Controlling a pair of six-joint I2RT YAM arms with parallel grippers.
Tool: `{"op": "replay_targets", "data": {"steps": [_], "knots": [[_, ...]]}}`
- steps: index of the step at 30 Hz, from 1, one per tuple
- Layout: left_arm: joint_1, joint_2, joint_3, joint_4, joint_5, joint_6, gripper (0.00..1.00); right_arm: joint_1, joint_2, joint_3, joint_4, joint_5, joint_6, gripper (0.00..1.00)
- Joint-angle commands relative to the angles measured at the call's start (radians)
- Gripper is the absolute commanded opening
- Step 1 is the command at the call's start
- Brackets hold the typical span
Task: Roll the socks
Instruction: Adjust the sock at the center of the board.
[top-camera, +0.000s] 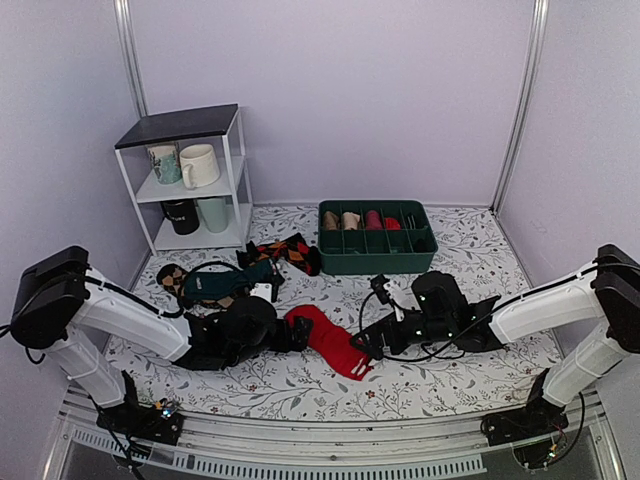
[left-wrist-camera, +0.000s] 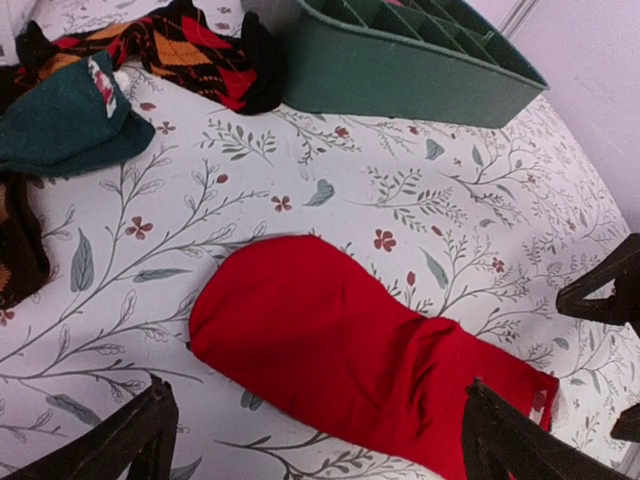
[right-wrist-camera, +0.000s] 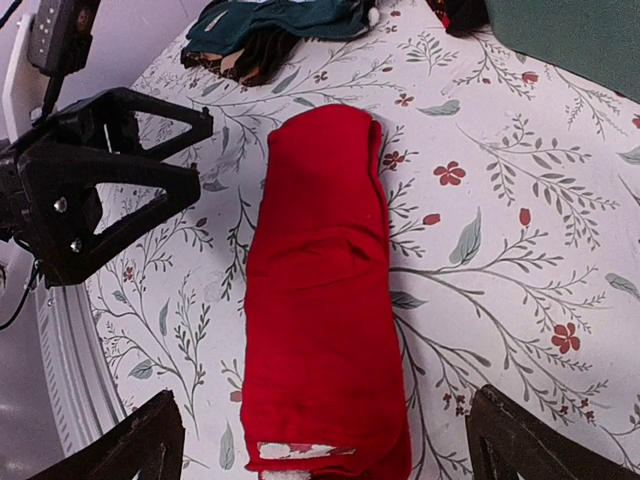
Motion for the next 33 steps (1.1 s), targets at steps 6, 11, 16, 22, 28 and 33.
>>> {"op": "replay_targets", "data": {"steps": [6, 11, 16, 22, 28, 33], "knots": [[-0.046, -0.067, -0.041, -0.135, 0.038, -0.128, 1.0, -0.043, 0.057, -0.011, 0.055, -0.04, 0.001, 1.0], [-0.046, -0.036, -0.028, -0.098, 0.089, -0.118, 0.99, -0.044, 0.081, -0.012, 0.08, -0.083, 0.007, 1.0], [-0.037, -0.008, -0.024, -0.074, 0.123, -0.12, 1.0, -0.044, 0.083, -0.027, 0.093, -0.135, 0.016, 1.0], [-0.001, 0.036, -0.031, -0.034, 0.179, -0.135, 0.99, -0.044, 0.078, -0.048, 0.096, -0.143, 0.034, 1.0], [0.021, 0.076, -0.007, -0.017, 0.21, -0.126, 1.0, -0.044, 0.085, -0.059, 0.098, -0.166, 0.043, 1.0], [0.039, 0.11, -0.002, 0.036, 0.238, -0.117, 0.99, -0.037, 0.122, -0.08, 0.11, -0.195, 0.06, 1.0]]}}
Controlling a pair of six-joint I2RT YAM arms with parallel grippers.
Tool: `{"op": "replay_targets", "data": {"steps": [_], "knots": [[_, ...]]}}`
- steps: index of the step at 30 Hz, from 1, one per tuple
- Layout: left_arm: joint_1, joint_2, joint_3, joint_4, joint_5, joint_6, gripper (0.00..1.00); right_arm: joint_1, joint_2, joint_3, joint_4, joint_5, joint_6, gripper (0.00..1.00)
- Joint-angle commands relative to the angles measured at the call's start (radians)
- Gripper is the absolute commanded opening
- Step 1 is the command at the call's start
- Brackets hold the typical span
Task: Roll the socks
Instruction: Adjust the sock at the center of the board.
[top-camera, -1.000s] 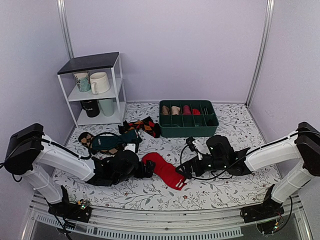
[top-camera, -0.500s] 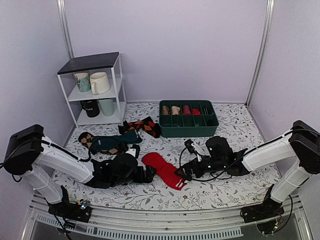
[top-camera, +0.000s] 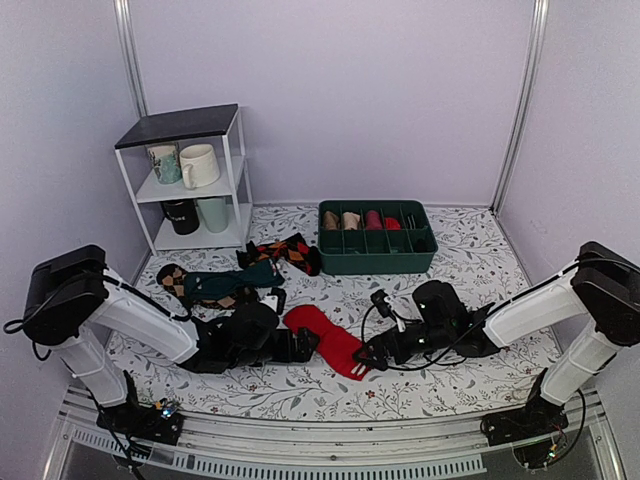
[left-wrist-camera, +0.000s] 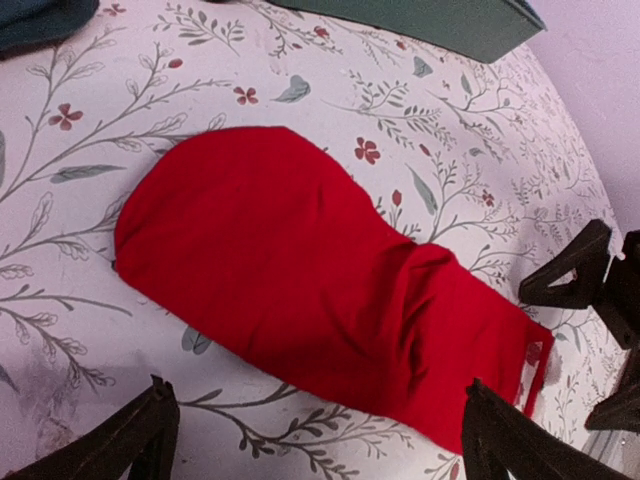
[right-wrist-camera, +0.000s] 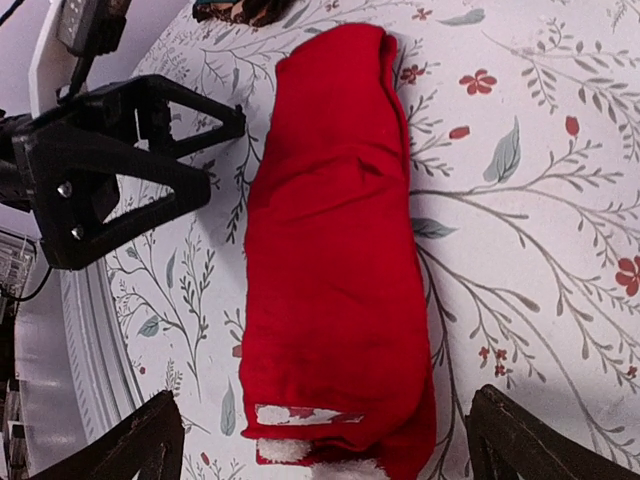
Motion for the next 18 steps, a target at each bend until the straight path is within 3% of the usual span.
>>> {"op": "replay_targets", "data": {"steps": [1, 13, 18], "knots": [[0.026, 0.05, 0.015, 0.041, 0.051, 0.007, 0.99, 0.008, 0.05, -0.028, 0.026, -0.041, 0.022, 1.0], [0.099, 0.208, 0.106, 0.157, 0.071, 0.147, 0.99, 0.137, 0.059, -0.014, 0.064, -0.089, 0.069, 1.0], [0.148, 0.266, 0.112, 0.336, 0.16, 0.274, 1.0, 0.153, 0.072, -0.003, 0.072, -0.094, 0.094, 1.0]]}}
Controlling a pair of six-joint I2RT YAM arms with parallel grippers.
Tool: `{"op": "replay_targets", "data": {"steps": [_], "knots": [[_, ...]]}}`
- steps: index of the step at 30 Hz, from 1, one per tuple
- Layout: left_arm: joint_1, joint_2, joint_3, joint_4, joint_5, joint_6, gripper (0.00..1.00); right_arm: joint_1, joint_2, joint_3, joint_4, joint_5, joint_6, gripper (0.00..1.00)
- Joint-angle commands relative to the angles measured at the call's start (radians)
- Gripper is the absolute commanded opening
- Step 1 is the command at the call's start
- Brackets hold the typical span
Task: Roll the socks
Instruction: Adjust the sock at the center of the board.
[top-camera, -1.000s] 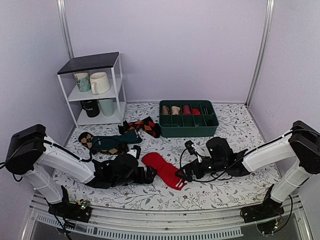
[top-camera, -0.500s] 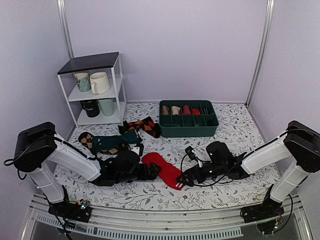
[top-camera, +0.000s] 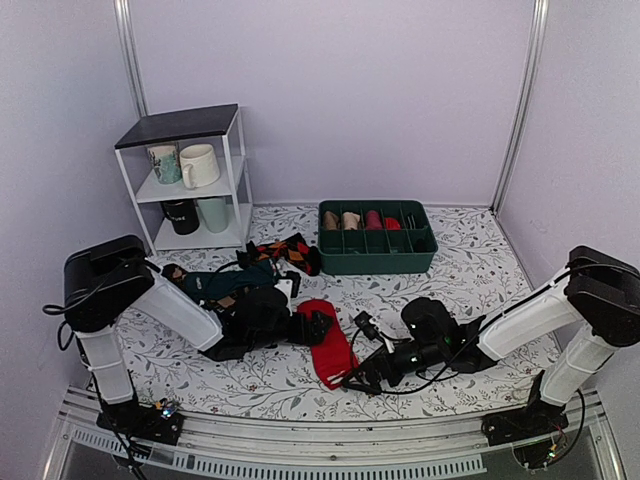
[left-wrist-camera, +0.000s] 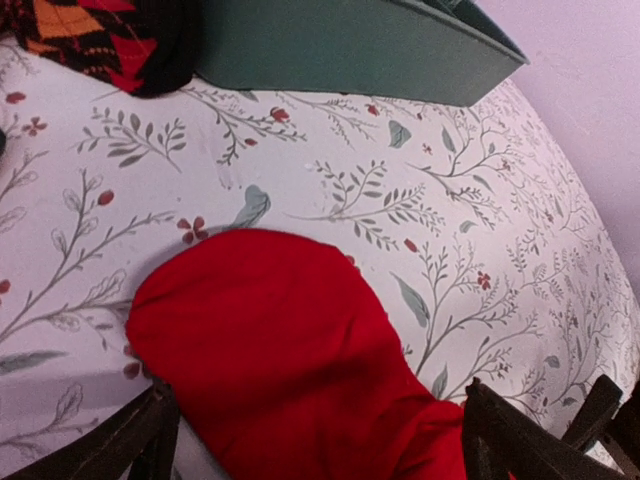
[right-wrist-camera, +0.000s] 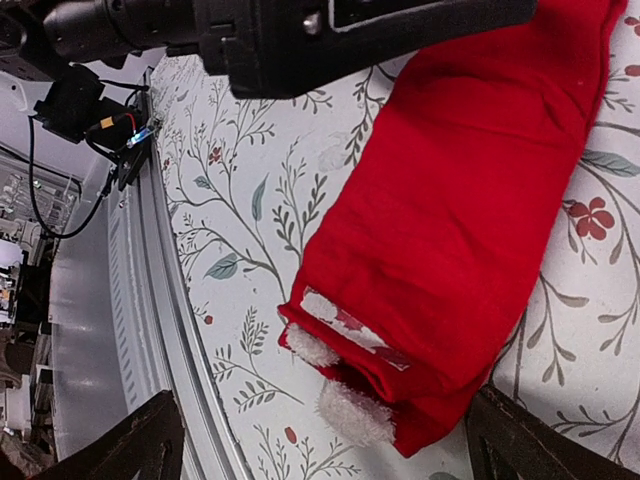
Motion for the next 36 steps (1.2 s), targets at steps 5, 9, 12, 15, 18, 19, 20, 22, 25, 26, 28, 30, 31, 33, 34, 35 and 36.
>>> {"op": "replay_targets", "data": {"steps": [5, 9, 12, 15, 18, 19, 20, 22, 25, 26, 28, 30, 31, 33, 34, 35, 36], "knots": [[0.059, 0.092, 0.01, 0.203, 0.194, 0.211, 1.0, 0.018, 0.023, 0.03, -0.002, -0.008, 0.031, 1.0], [0.058, 0.051, -0.022, 0.225, 0.208, 0.254, 1.0, 0.017, -0.079, 0.007, -0.072, 0.113, -0.025, 1.0], [0.057, -0.016, -0.072, 0.246, 0.204, 0.291, 0.99, 0.019, -0.177, -0.01, -0.145, 0.191, -0.094, 1.0], [0.057, -0.102, -0.112, 0.215, 0.174, 0.33, 0.99, 0.019, -0.256, -0.034, -0.156, 0.235, -0.177, 1.0], [0.056, -0.198, -0.153, 0.158, 0.137, 0.362, 0.99, 0.019, -0.284, -0.063, -0.122, 0.221, -0.254, 1.0], [0.055, -0.229, -0.165, 0.135, 0.125, 0.373, 0.99, 0.019, -0.283, -0.077, -0.086, 0.204, -0.291, 1.0], [0.054, -0.265, -0.18, 0.111, 0.118, 0.381, 1.0, 0.021, -0.282, -0.097, -0.043, 0.187, -0.315, 0.99], [0.046, -0.336, -0.225, 0.077, 0.125, 0.402, 0.99, 0.028, -0.269, -0.149, 0.076, 0.182, -0.386, 0.98], [0.014, -0.445, -0.289, 0.034, 0.126, 0.41, 0.99, 0.029, -0.221, -0.212, 0.247, 0.178, -0.521, 0.98], [-0.001, -0.481, -0.311, 0.022, 0.116, 0.408, 0.99, 0.029, -0.197, -0.218, 0.278, 0.163, -0.569, 0.98], [-0.033, -0.552, -0.36, 0.01, 0.079, 0.397, 1.0, 0.029, -0.148, -0.207, 0.314, 0.129, -0.614, 0.97], [-0.054, -0.629, -0.411, 0.023, 0.051, 0.39, 0.99, 0.028, -0.096, -0.175, 0.333, 0.092, -0.631, 0.94], [-0.061, -0.648, -0.438, 0.031, 0.043, 0.381, 0.99, 0.032, -0.072, -0.165, 0.346, 0.08, -0.632, 0.93], [-0.066, -0.715, -0.485, 0.057, 0.025, 0.363, 1.0, 0.049, -0.037, -0.15, 0.367, 0.082, -0.637, 0.93], [-0.066, -0.737, -0.506, 0.073, 0.021, 0.357, 0.99, 0.058, -0.024, -0.148, 0.373, 0.089, -0.639, 0.93], [-0.066, -0.753, -0.526, 0.086, 0.017, 0.35, 0.99, 0.064, -0.014, -0.146, 0.381, 0.091, -0.643, 0.92], [-0.065, -0.765, -0.543, 0.105, 0.017, 0.349, 0.99, 0.067, -0.003, -0.145, 0.394, 0.091, -0.645, 0.92]]}}
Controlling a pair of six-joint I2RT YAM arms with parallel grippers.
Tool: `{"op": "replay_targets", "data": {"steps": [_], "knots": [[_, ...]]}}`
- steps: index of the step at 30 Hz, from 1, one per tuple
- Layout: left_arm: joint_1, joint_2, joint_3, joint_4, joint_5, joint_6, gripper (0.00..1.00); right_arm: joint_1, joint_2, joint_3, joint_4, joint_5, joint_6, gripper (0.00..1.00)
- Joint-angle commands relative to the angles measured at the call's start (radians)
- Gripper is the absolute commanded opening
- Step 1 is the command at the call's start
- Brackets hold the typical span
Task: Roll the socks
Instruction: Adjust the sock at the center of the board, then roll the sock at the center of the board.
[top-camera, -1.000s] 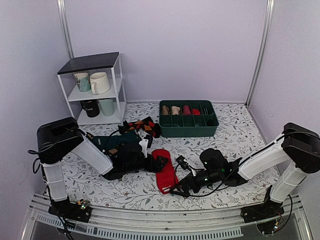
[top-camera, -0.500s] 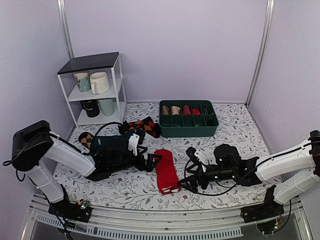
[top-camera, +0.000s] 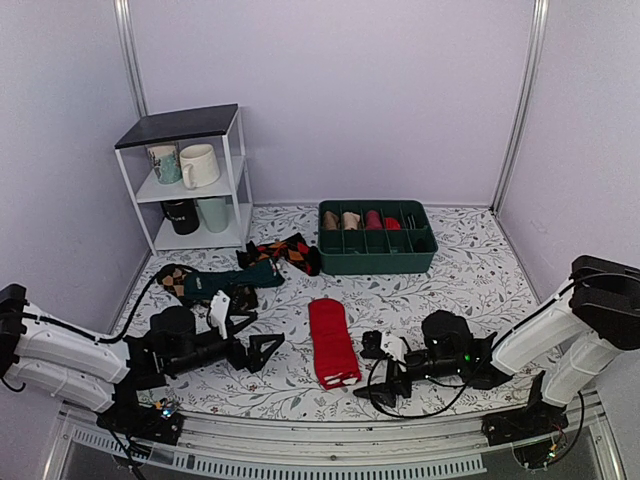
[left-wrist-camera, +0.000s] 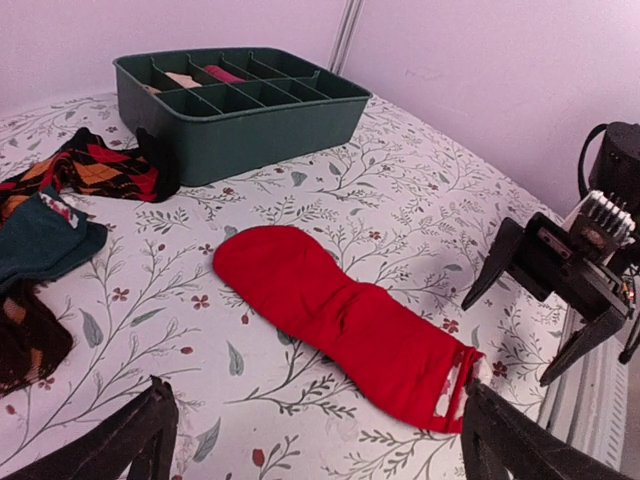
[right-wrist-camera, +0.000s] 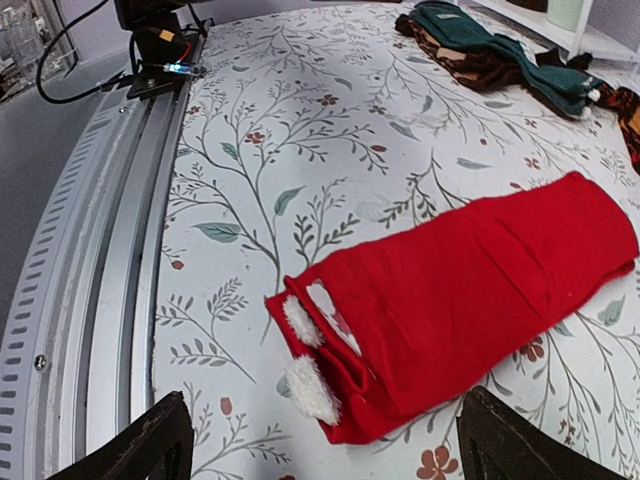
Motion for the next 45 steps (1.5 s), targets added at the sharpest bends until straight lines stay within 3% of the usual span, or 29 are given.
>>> {"op": "replay_targets", "data": {"steps": [1, 11, 29, 38, 42, 45], "knots": [[-0.012, -0.059, -0.074, 0.063, -0.039, -0.017, 1.0, 0.031, 0.057, 0.026, 0.106, -0.029, -0.053, 0.92], [-0.022, 0.067, -0.055, 0.132, 0.033, 0.016, 0.99, 0.068, 0.161, 0.008, 0.234, 0.031, -0.058, 0.81], [-0.031, 0.16, -0.01, 0.18, 0.093, 0.062, 1.0, 0.068, 0.293, 0.051, 0.253, 0.061, -0.068, 0.7], [-0.036, 0.179, -0.006, 0.195, 0.123, 0.073, 0.99, 0.068, 0.292, 0.036, 0.221, 0.082, 0.001, 0.47], [-0.04, 0.182, -0.018, 0.226, 0.173, 0.128, 0.99, 0.068, 0.282, 0.034, 0.176, 0.075, 0.061, 0.14], [-0.046, 0.188, -0.017, 0.239, 0.225, 0.193, 0.99, 0.068, 0.276, 0.044, 0.132, 0.063, 0.102, 0.07]]}}
